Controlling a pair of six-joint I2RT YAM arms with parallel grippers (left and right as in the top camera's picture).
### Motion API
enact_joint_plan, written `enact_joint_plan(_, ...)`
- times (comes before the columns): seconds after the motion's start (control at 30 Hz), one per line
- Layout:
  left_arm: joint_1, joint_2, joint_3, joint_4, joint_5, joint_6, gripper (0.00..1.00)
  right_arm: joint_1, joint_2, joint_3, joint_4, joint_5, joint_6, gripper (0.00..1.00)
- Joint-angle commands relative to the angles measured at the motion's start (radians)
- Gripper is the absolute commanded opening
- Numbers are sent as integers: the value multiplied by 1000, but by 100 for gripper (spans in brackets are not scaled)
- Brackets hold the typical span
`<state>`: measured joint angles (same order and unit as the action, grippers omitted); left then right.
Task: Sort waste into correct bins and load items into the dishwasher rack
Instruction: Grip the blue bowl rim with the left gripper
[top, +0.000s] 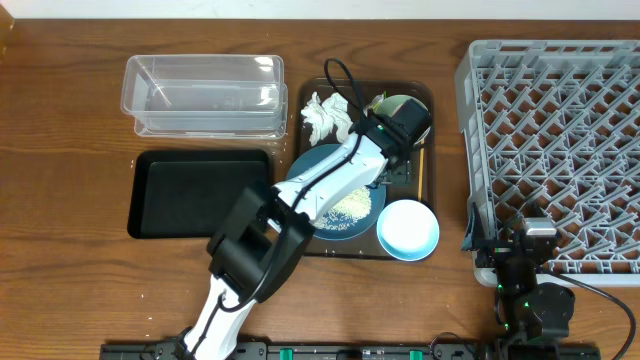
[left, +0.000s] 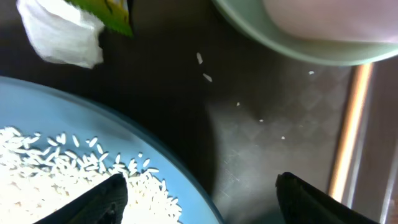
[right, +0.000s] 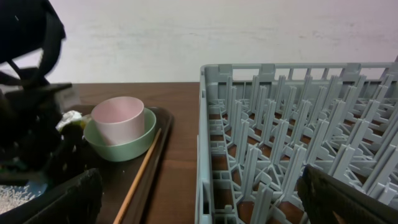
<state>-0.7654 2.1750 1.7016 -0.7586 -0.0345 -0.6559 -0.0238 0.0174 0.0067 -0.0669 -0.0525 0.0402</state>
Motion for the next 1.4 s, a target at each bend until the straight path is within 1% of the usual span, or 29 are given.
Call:
enact_joint_plan(0.0,-13,11,16,-2,-30,-20,75,-5,-4,-1,-4,0,-12,99)
enact_joint_plan(0.17,-28,11,15,-5,-30,-19,69,-5,-4,-1,-4,0,-12,99)
enact_joint_plan(0.23,-35,11,15,-5,-30,-20,63,-5,-4,-1,-4,0,-12,99)
enact_joint_plan(0.27,-40,11,15,-5,-31,-20,59,-5,-4,-1,-4,0,-12,99)
enact_joint_plan(0.37,-49,11,15,-9,-64,-32,58,-5,-4,-1,-4,0,-12,99)
enact_joint_plan(0.5,-59,11,4,-17,-151,-69,57,-5,-4,-1,-4,0,-12,99)
enact_joint_plan(0.6,-61,11,-3,-18,-154,-90,54,-5,-4,-1,-4,0,-12,99)
enact_joint_plan(0.7,-61,11,-3,-17,-154,-90,53,-5,-4,-1,-4,0,-12,99)
enact_joint_plan(0.8,-61,12,-3,-17,-154,-91,49,-5,-4,-1,-4,0,-12,99)
enact_joint_plan(0.97,-63,12,-22,-15,-154,-125,49,-5,-4,-1,-4,0,-12,99)
enact_joint_plan(1.23,-64,18,-30,-9,-154,-128,47,-5,-4,-1,-4,0,-12,99)
enact_joint_plan(1.37,-64,23,-30,-10,-154,-128,40,-5,-4,-1,-4,0,-12,99)
